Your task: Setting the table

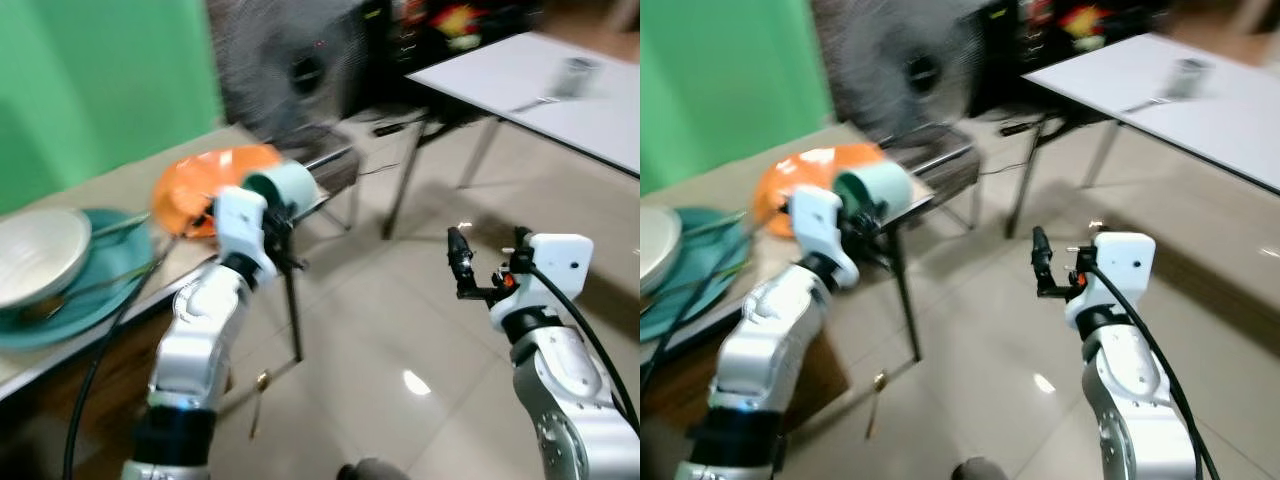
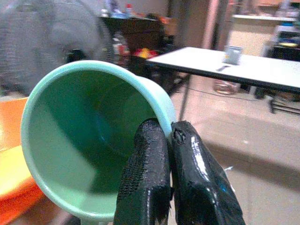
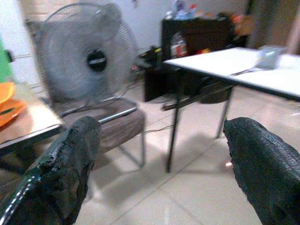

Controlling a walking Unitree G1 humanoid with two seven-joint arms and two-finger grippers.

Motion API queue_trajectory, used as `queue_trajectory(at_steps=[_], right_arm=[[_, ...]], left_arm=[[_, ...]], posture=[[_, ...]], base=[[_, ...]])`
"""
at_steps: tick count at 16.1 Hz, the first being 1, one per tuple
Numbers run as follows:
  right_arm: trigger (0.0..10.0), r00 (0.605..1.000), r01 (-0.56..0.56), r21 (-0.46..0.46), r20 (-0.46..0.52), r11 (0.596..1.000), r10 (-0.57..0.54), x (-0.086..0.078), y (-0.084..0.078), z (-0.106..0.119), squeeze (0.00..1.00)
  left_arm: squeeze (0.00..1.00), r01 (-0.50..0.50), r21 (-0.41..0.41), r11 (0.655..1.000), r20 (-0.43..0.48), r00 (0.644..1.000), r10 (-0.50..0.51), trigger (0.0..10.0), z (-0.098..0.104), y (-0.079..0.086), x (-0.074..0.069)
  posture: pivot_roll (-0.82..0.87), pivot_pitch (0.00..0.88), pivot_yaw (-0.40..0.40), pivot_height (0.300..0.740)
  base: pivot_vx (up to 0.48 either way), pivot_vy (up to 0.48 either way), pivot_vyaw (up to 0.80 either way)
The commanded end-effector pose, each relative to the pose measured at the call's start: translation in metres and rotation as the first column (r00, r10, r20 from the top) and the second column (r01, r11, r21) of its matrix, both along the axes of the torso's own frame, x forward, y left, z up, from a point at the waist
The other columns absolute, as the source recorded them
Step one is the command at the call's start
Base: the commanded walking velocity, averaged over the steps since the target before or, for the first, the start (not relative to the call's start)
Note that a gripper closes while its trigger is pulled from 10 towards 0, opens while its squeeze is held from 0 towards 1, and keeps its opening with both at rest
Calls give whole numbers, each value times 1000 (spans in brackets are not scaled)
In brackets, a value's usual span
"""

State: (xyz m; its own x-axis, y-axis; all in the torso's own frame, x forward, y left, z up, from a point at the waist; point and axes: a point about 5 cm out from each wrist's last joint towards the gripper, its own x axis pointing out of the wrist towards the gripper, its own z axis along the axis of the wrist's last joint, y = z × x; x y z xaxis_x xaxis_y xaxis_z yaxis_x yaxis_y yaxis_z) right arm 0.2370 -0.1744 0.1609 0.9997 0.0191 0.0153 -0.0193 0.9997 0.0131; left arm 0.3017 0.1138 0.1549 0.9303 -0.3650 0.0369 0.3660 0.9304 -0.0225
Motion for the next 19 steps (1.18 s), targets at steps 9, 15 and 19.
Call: queue_trajectory(at_steps=[9, 15, 19], right_arm=[[10000, 1000, -16, 0, 6, 1000, 16, 3, 4, -1, 0], [10000, 999, -3, -13, -40, 1000, 3, 6, 3, -8, 0], [10000, 999, -18, -32, -35, 999, 17, 10, 4, -7, 0]], left_arm=[[0, -107, 111, 988, 181, 980, 86, 10000, 25, 10, 6], [0, 8, 105, 994, 145, 989, -23, 10000, 23, 4, 6], [0, 16, 142, 990, 131, 991, -35, 10000, 21, 4, 11]], posture=[[-85, 0, 13, 740], [-87, 0, 10, 740], [-90, 0, 9, 740]], base=[[0, 0, -800], [0, 0, -533], [215, 0, 0]])
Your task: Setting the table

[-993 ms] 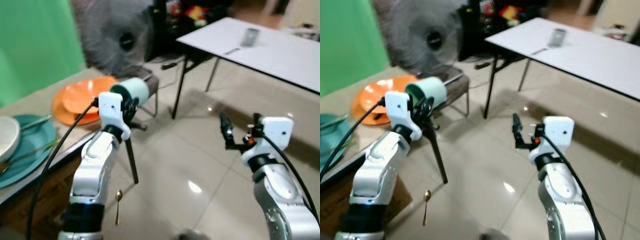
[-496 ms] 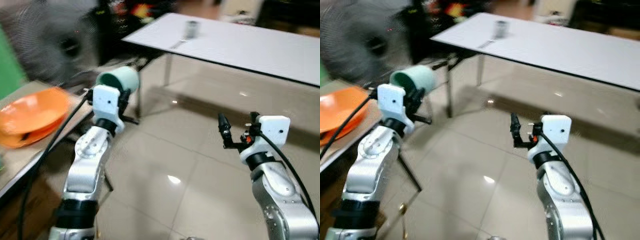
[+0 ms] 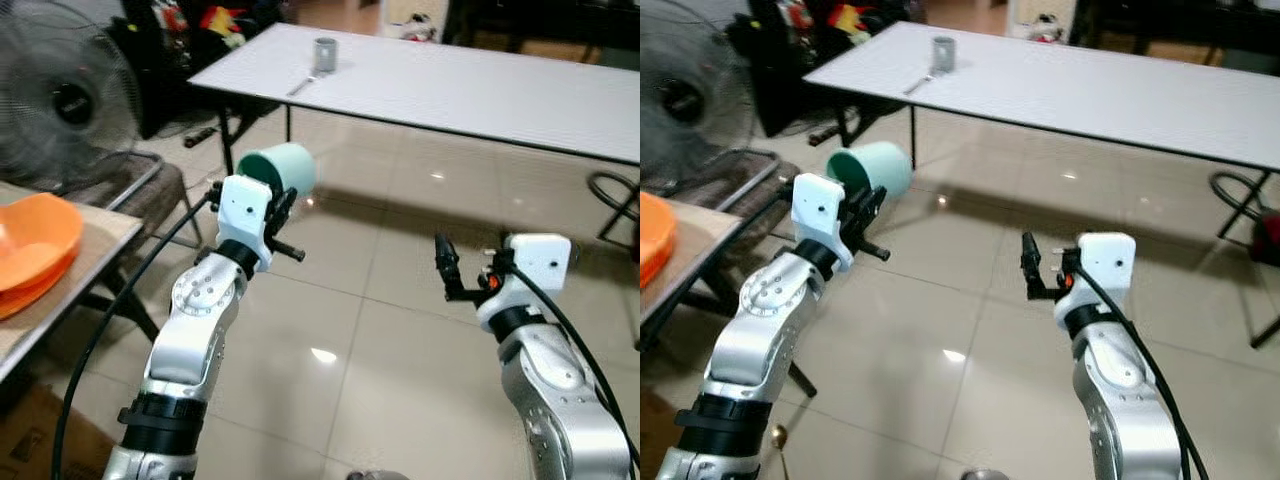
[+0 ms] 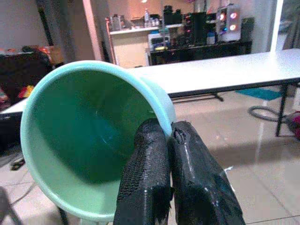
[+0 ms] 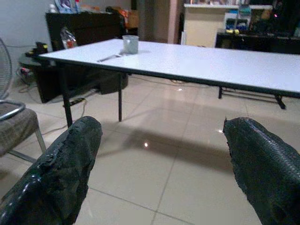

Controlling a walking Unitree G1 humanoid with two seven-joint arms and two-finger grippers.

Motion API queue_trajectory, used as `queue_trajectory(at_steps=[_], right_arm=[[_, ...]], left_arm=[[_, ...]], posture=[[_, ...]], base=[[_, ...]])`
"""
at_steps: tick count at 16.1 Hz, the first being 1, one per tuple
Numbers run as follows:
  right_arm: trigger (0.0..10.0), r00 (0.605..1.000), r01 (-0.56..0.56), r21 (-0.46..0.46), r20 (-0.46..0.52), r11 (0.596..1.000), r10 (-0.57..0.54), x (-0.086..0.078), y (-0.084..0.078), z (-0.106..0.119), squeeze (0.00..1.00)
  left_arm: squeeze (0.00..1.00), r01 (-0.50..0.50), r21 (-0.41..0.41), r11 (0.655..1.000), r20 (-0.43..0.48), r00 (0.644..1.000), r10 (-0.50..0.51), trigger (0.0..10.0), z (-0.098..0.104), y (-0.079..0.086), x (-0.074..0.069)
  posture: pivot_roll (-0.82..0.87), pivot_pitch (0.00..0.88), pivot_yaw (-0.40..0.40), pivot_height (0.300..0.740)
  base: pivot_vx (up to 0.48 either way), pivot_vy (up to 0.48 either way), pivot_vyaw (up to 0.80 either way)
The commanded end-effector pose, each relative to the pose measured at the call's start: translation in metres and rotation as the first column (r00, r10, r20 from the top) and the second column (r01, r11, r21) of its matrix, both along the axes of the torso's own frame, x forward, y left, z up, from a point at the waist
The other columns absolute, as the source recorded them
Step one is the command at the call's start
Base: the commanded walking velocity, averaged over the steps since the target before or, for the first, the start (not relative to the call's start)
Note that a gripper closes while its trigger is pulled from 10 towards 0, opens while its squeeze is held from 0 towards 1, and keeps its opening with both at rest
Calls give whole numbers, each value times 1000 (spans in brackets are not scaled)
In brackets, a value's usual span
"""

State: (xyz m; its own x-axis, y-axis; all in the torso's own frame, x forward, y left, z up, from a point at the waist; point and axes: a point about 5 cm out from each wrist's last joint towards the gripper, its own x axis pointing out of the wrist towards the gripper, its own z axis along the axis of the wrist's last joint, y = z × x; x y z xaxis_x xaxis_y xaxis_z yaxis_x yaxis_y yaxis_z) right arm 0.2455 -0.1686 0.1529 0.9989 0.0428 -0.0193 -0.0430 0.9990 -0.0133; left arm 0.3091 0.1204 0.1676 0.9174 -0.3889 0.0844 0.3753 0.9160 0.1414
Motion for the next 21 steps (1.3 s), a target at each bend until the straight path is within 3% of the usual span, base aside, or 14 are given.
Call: queue_trajectory(at_steps=[1, 4, 21], right_arm=[[10000, 1000, 2, -14, -7, 1000, -2, 2, -2, 0, 0], [10000, 1000, 0, -12, -26, 1000, -1, 3, -2, -2, 0], [10000, 999, 46, -13, -15, 999, -46, -2, -11, 1, 0]], left_arm=[[0, 9, 3, 1000, 23, 1000, -9, 10000, 8, -2, 4], [0, 10, 11, 1000, 15, 1000, -10, 10000, 7, -2, 5], [0, 60, 27, 998, -7, 998, -60, 10000, 0, -16, 4]], posture=[[-91, 0, 9, 740], [-91, 0, 6, 740], [-121, 0, 26, 740]], base=[[330, 0, 0], [370, 0, -146], [387, 0, -800]])
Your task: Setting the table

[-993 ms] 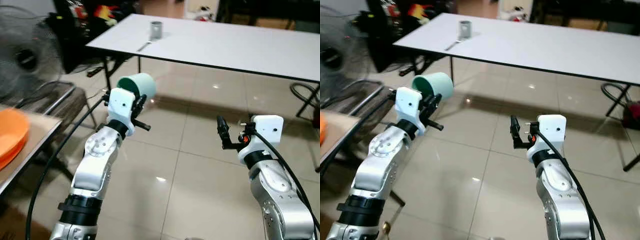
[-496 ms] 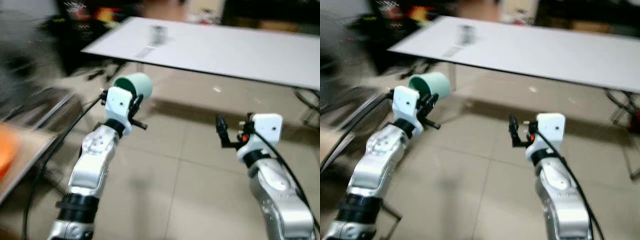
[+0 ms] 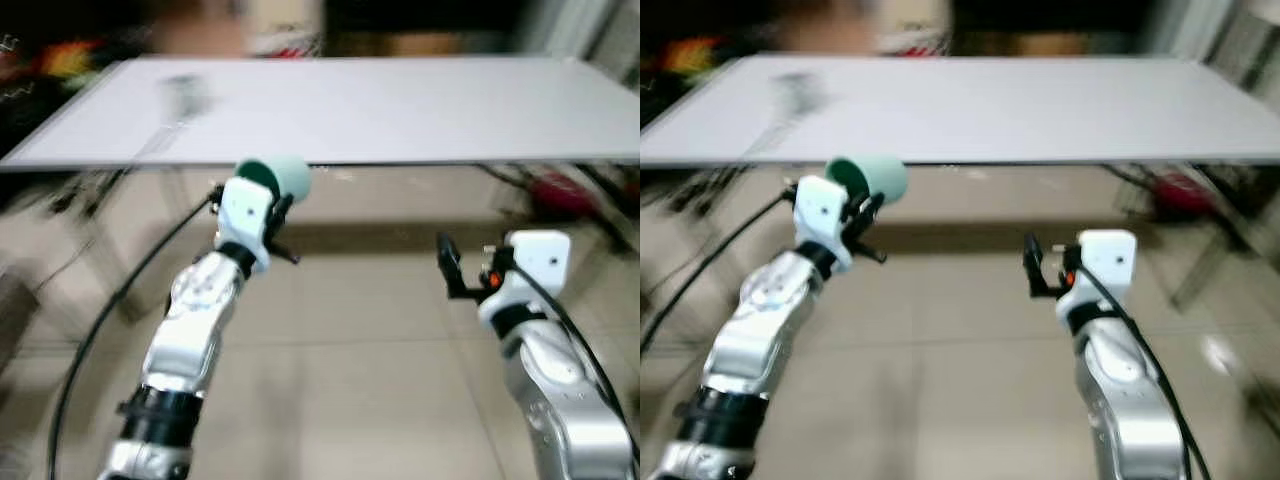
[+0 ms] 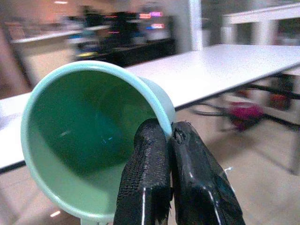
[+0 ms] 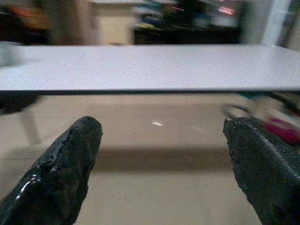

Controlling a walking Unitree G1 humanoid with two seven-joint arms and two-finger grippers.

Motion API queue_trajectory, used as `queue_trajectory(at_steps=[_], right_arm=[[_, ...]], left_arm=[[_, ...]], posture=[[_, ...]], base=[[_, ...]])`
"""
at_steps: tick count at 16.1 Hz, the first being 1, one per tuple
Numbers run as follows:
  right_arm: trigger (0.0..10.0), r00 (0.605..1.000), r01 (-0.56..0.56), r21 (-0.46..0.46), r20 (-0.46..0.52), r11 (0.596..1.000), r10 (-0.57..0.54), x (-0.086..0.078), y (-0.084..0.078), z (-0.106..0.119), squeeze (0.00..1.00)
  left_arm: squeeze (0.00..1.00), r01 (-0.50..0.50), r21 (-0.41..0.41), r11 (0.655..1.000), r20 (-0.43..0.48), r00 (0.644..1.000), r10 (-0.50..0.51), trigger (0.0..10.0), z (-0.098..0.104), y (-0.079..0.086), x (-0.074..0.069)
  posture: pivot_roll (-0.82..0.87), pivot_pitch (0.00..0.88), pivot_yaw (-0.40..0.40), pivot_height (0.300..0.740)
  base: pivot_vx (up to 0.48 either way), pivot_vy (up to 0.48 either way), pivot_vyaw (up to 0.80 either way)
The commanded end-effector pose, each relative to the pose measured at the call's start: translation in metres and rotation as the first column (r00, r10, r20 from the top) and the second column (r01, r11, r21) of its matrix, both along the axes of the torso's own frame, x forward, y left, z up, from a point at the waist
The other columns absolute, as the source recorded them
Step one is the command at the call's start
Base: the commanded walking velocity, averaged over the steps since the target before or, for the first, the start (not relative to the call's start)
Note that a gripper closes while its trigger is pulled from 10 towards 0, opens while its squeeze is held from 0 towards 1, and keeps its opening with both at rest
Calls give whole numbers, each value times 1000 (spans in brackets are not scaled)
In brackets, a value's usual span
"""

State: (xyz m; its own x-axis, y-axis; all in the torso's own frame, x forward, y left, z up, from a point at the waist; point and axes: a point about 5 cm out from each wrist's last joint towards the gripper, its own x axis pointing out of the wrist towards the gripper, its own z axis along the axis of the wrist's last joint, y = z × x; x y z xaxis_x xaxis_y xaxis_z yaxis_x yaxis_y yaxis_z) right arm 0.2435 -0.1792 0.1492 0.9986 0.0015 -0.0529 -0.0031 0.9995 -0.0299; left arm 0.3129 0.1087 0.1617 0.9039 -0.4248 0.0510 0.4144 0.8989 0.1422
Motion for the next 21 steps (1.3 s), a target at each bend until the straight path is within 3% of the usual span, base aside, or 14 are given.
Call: queue_trajectory(at_steps=[1, 6, 10, 14, 16, 21], right_arm=[[10000, 1000, 8, 4, 18, 1000, -8, 0, -1, 5, 0], [10000, 1000, 25, 6, 16, 1000, -25, -3, -4, 5, 0], [10000, 998, 40, -88, 46, 995, -36, -1, -7, 9, 0], [10000, 998, -26, -92, 48, 995, 31, 1, -3, 11, 0], [10000, 997, -47, -113, 53, 992, 53, 2, 2, 11, 0], [10000, 997, -47, -102, 57, 994, 53, 2, 2, 10, 0]], left_arm=[[0, 22, 13, 1000, 22, 1000, -23, 10000, 5, -5, 0], [0, 24, 15, 1000, 21, 999, -24, 10000, 5, -7, 2], [0, -70, 0, 998, 22, 997, 70, 10000, 4, 4, 6], [0, -83, 24, 996, 26, 996, 82, 10000, 4, 11, 6], [0, -95, 28, 995, 33, 995, 94, 10000, 5, 12, 7], [0, -79, 23, 997, 34, 996, 78, 10000, 5, 10, 7]], posture=[[-124, 0, 30, 740], [-133, 0, 36, 740], [-129, 0, 26, 740], [-119, 0, 15, 740], [-116, 0, 13, 740], [-120, 0, 14, 740]], base=[[386, 0, -800], [388, 0, -679], [390, 0, 0], [390, 0, 0], [398, 0, 800], [395, 0, 160]])
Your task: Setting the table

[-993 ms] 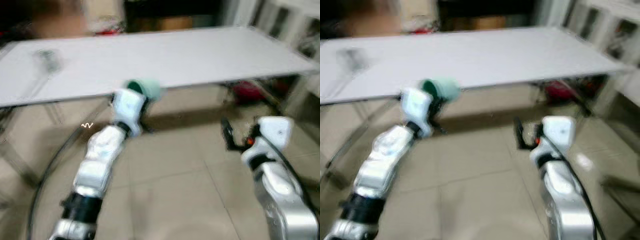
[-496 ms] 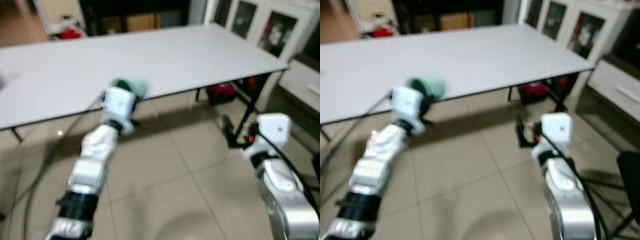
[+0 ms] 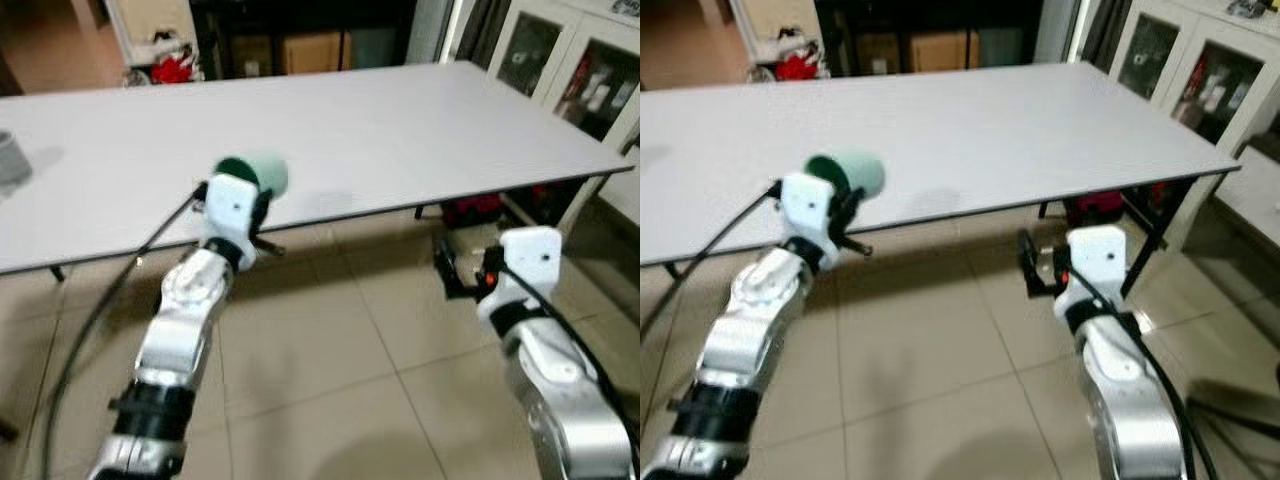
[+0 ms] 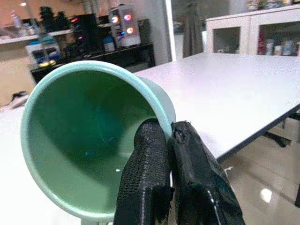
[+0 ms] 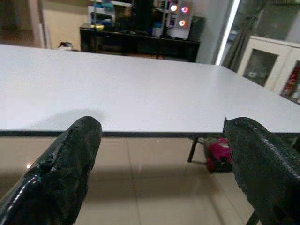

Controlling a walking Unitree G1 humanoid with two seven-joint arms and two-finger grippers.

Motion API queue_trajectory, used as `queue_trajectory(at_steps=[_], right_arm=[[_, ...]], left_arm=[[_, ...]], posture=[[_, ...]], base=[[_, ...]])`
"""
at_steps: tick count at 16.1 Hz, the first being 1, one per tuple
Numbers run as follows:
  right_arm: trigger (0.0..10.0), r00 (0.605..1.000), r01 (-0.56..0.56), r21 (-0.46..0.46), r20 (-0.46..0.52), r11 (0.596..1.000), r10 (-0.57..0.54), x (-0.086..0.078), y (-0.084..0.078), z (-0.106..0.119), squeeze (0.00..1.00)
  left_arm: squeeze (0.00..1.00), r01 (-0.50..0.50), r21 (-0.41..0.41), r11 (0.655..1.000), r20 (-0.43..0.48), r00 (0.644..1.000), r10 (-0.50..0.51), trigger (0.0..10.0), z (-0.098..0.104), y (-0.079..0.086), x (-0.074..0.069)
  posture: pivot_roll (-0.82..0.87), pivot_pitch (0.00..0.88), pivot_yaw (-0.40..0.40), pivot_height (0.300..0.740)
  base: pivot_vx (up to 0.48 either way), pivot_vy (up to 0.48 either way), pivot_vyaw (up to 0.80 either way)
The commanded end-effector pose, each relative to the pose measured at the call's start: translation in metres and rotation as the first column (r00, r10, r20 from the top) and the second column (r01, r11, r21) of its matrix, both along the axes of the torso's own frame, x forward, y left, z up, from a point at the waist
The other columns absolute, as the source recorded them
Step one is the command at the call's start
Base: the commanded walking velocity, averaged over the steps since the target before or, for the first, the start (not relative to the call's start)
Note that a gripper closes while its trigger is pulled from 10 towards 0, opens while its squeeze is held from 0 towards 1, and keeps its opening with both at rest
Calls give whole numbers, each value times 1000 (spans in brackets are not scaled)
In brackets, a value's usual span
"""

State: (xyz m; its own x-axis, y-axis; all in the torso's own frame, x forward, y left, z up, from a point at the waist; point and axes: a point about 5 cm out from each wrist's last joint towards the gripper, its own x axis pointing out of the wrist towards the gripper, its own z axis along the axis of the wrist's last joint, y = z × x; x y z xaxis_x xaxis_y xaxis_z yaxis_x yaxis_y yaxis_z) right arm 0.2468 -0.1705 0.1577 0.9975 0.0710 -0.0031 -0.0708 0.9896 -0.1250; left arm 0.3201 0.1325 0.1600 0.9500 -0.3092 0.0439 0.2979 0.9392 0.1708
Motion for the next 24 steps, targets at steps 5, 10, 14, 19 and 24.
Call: queue_trajectory(at_steps=[5, 10, 14, 19, 24], right_arm=[[10000, 1000, 29, -4, 5, 1000, -29, -2, -9, 0, 0], [10000, 1000, 17, -14, 0, 1000, -17, -1, -9, 0, 0], [10000, 999, -49, -39, -18, 998, 48, -3, -5, -2, 0], [10000, 997, -69, -55, -26, 996, 68, -5, -11, -2, 0], [10000, 992, -127, -93, -37, 988, 124, -3, -16, -1, 0]], left_arm=[[0, 48, -7, 999, 27, 998, -48, 10000, 7, -15, 0], [0, 39, -8, 999, 25, 999, -39, 10000, 6, -14, 0], [0, 29, 0, 1000, 21, 999, -29, 10000, 5, -10, 1], [0, 26, 16, 1000, 13, 1000, -26, 10000, 3, -9, 0], [0, 14, 33, 999, 4, 1000, -14, 10000, 1, -2, 0]], posture=[[-120, 0, 12, 740], [-117, 0, 8, 740], [-114, 0, 8, 740], [-110, 0, 11, 740], [-111, 0, 18, 740]], base=[[396, 0, 0], [396, 0, 0], [398, 0, 0], [398, 0, 0], [396, 0, 0]])
